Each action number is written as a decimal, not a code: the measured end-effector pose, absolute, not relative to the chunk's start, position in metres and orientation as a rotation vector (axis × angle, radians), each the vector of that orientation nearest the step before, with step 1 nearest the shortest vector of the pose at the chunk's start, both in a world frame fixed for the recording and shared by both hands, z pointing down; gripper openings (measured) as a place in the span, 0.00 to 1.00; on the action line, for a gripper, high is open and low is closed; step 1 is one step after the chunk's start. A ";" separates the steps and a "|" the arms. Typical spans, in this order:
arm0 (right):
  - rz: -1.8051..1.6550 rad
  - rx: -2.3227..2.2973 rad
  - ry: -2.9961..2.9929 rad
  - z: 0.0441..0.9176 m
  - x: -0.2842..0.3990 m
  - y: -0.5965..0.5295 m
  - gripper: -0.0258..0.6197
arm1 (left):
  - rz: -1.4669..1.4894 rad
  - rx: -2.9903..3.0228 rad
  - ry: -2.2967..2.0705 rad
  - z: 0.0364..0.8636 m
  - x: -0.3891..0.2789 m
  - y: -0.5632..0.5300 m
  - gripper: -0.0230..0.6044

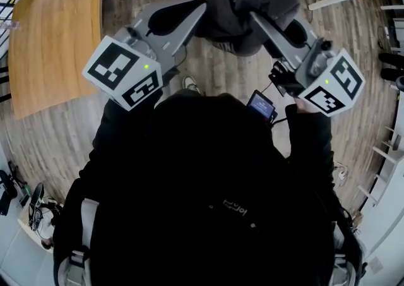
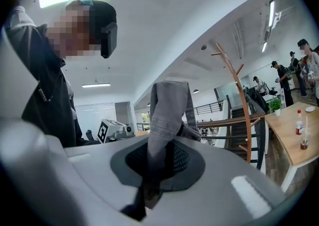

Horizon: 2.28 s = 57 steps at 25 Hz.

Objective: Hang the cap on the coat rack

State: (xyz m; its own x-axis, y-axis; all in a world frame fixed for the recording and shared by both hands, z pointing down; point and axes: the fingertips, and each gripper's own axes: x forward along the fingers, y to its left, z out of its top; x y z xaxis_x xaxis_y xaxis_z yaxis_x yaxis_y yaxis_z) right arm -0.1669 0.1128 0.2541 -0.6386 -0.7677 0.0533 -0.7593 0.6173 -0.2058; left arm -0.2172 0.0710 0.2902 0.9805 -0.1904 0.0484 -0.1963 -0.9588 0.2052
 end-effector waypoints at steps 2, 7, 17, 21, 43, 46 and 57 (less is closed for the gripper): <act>-0.333 -1.313 2.796 0.256 -0.166 0.102 0.09 | 0.042 2.909 -0.278 0.295 -0.214 0.062 0.04; -0.381 -1.333 2.795 0.259 -0.112 0.060 0.09 | 0.043 2.866 -0.281 0.304 -0.166 0.016 0.04; -0.363 -1.258 2.776 0.255 -0.105 0.059 0.09 | 0.091 2.901 -0.359 0.294 -0.179 0.023 0.04; -0.327 -1.196 2.793 0.249 -0.096 0.056 0.09 | 0.095 2.916 -0.413 0.290 -0.170 0.022 0.04; -0.371 -1.164 2.685 0.260 0.131 -0.018 0.09 | 0.161 2.904 -0.499 0.279 0.016 -0.066 0.04; -0.366 -1.182 2.686 0.268 0.122 0.004 0.09 | 0.150 2.923 -0.466 0.283 0.011 -0.041 0.04; -0.307 -1.194 2.723 0.268 0.160 -0.033 0.09 | -0.036 2.899 -0.341 0.269 0.059 -0.104 0.04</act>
